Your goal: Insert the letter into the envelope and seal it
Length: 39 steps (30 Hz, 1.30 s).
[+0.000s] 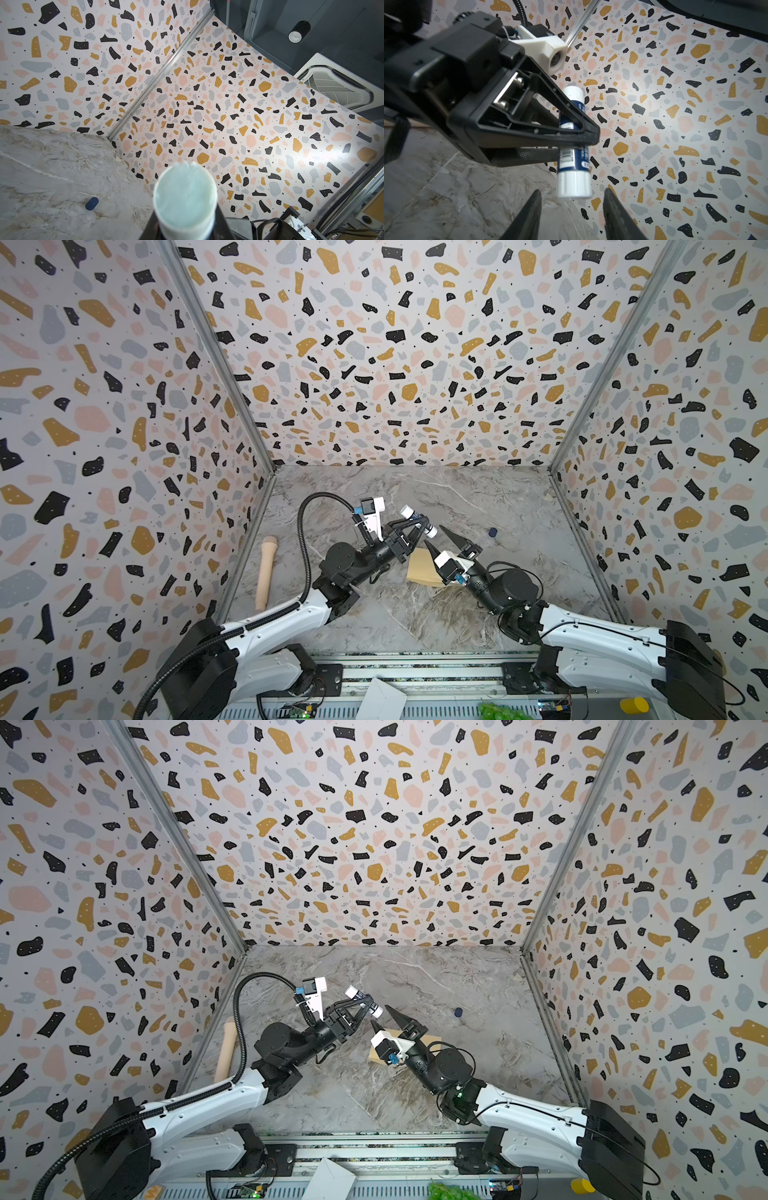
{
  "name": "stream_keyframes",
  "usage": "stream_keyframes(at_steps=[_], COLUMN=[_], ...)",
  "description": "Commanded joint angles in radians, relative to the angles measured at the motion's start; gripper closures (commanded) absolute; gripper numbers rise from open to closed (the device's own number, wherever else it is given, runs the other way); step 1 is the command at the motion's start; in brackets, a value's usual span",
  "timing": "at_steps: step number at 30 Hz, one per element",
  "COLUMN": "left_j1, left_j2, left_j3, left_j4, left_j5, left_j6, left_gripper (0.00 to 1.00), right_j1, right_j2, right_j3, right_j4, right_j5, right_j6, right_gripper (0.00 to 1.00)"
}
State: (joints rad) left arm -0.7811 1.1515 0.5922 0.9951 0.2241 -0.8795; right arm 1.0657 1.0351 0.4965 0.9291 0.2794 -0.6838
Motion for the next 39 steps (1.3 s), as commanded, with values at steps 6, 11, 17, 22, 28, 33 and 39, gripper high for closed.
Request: stream_keyframes(at_steps=[6,11,17,22,28,33,39], left_j1=[0.0,0.0,0.0,0.001,0.0,0.001,0.001], left_j2=[-0.006,-0.004,-0.003,-0.001,-0.001,0.002,0.007], left_j3=[0.037,0.036,0.035,0.033,0.034,0.035,0.036], left_j4=[0.044,0.045,0.044,0.043,0.043,0.043,0.058], left_j5=[0.003,0.003,0.007,0.007,0.009,0.013,0.045], left_j6=[0.002,-0.029,-0.032,-0.033,-0.036,-0.026,0.055], left_gripper=[1.0,1.0,1.0,1.0,1.0,1.0,1.0], right_j1=[0.006,0.006,0.006,0.006,0.004,-0.01,-0.214], right_j2=[0.006,0.019,0.02,0.019,0.023,0.001,-0.083], right_j3=[0.031,0.044,0.049,0.053,0.06,0.07,0.109], right_j4=[0.053,0.045,0.049,0.056,0.048,0.002,-0.152], right_j5=[0.017,0.008,-0.005,-0.007,-0.012,-0.063,-0.472], right_j6=[-0.02,-0.013,0.01,0.028,0.046,0.121,0.567], right_gripper=[0.58,0.67,0.68,0.65,0.78,0.89,0.94])
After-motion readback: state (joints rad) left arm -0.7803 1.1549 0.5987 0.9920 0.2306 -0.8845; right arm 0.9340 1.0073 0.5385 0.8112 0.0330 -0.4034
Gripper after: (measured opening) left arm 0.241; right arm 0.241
